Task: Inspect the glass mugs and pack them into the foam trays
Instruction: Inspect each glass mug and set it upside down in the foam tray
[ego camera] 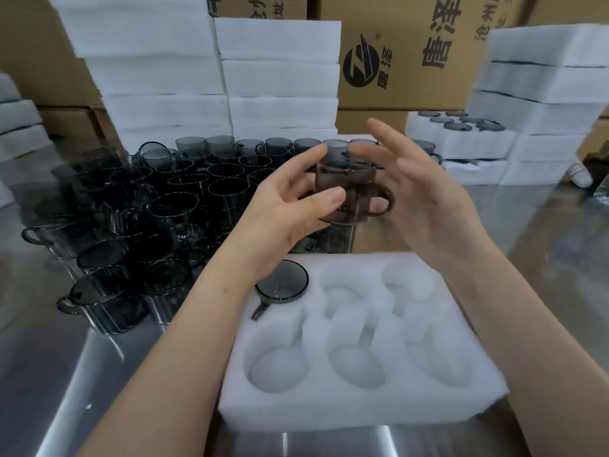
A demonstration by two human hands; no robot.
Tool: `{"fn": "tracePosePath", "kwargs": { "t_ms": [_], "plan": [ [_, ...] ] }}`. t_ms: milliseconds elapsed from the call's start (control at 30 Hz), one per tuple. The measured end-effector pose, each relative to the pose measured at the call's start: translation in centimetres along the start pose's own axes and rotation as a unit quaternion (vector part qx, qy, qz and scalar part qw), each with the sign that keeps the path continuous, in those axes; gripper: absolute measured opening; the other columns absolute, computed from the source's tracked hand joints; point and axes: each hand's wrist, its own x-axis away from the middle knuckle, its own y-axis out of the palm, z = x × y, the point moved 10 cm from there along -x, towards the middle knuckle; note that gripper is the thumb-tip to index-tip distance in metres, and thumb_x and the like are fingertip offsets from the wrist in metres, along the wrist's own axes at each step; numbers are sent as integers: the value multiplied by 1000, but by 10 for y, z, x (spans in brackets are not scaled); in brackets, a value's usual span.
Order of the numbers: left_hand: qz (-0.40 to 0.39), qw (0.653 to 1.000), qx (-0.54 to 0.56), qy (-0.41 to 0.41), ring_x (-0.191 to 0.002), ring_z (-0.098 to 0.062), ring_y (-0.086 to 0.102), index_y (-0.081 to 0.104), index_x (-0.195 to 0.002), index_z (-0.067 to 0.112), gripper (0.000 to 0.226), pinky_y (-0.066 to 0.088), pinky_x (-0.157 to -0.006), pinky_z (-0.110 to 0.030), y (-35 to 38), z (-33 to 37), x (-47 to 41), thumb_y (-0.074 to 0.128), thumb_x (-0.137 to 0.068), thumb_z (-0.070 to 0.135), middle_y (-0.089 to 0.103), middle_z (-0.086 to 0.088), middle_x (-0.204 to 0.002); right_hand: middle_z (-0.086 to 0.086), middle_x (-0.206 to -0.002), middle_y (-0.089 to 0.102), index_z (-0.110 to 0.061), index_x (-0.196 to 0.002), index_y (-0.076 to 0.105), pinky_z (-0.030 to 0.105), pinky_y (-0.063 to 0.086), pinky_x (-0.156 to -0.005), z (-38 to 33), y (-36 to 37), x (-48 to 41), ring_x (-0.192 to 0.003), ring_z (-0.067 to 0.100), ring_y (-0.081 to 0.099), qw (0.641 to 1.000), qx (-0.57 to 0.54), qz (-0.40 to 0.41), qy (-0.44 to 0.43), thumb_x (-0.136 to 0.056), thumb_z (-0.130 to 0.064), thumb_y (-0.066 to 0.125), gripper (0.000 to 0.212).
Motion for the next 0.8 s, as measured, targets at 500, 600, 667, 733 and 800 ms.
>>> {"fn": "tracePosePath", "kwargs": {
  "t_ms": [500,600,667,733,800],
  "plan": [
    [-17,997,-44,-62,-87,-27,70,62,-119,13,36,60,-72,-41,-7,-9,0,59,-85,27,72,-12,-101,-4,-110,66,-29,-137,48,32,48,-94,-17,18,17,-105,15,63,973,228,-46,-4,-70,-15,77,74],
    [56,992,-100,-45,-77,-21,72,67,-100,10,13,57,-66,-28,-27,-6,-1,57,-96,17,75,-11,-87,-11,-110,61,-38,-132,50,28,46,-96,-14,23,26,-106,8,61,947,315,-64,7,-69,-22,78,71],
    [78,988,-119,-56,-77,-21,72,67,-93,9,13,56,-67,-27,-33,-10,-1,56,-96,14,74,-11,-85,-13,-114,56,-44,-129,51,26,44,-98,-5,32,33,-110,4,56,909,400,-113,28,-72,-24,81,67],
    [79,984,-147,-58,-78,-22,73,67,-88,10,15,58,-70,-31,-32,-13,-2,55,-96,12,74,-12,-85,-17,-112,51,-41,-129,56,29,43,-99,2,37,39,-110,4,52,880,450,-144,46,-76,-21,81,62],
    [71,980,-179,-56,-76,-21,72,67,-86,8,17,59,-76,-36,-29,-14,-2,55,-97,12,74,-13,-86,-20,-111,48,-39,-130,57,29,42,-98,4,41,42,-109,4,50,865,473,-157,58,-75,-24,79,60]
  ]
}}
